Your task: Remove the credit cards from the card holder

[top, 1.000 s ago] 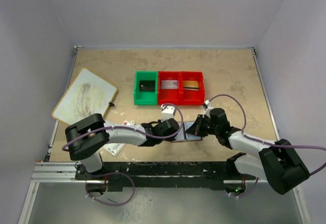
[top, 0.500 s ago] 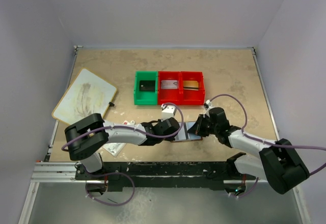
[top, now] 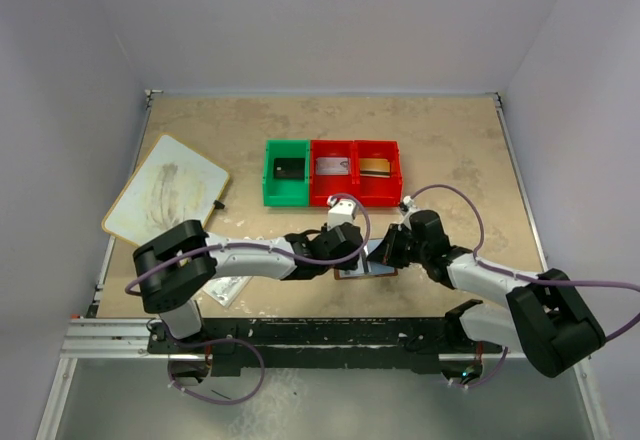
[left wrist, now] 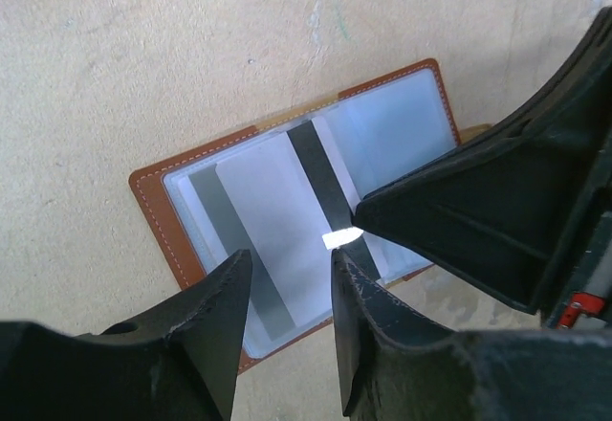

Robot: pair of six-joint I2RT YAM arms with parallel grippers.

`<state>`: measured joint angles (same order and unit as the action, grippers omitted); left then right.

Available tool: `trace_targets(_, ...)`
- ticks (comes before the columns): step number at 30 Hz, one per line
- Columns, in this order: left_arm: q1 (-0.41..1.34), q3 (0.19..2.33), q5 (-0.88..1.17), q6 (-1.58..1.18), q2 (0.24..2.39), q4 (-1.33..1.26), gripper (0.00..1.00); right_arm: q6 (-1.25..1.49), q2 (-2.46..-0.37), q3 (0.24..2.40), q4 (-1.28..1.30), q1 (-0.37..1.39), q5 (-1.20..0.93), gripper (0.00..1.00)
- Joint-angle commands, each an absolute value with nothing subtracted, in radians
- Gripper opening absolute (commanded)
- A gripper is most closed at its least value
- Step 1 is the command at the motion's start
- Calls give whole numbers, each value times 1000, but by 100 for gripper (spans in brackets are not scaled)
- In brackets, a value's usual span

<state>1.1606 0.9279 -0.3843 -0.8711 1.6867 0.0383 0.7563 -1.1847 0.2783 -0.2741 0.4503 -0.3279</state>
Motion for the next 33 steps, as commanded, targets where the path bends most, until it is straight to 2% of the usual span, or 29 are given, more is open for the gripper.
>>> trace_targets(1,1157,929,-364,-878,1732,-14,36,740,-1180,308,-261,446,-318,0)
trace_targets(7,1158,837,-347,-934,1756,-86,25,739,-1168,307,-247,446,-318,0)
trace_targets(14,1158,782,-365,-948,1735,-66,19,754,-1144,279,-293,445,-350,1)
trace_targets(24,1158,786,-371,-938,1730,-45,14,758,-1192,275,-361,445,-396,22)
trace_targets(33,1158,784,-373,-935,1725,-37,13,783,-1270,270,-445,446,-413,24)
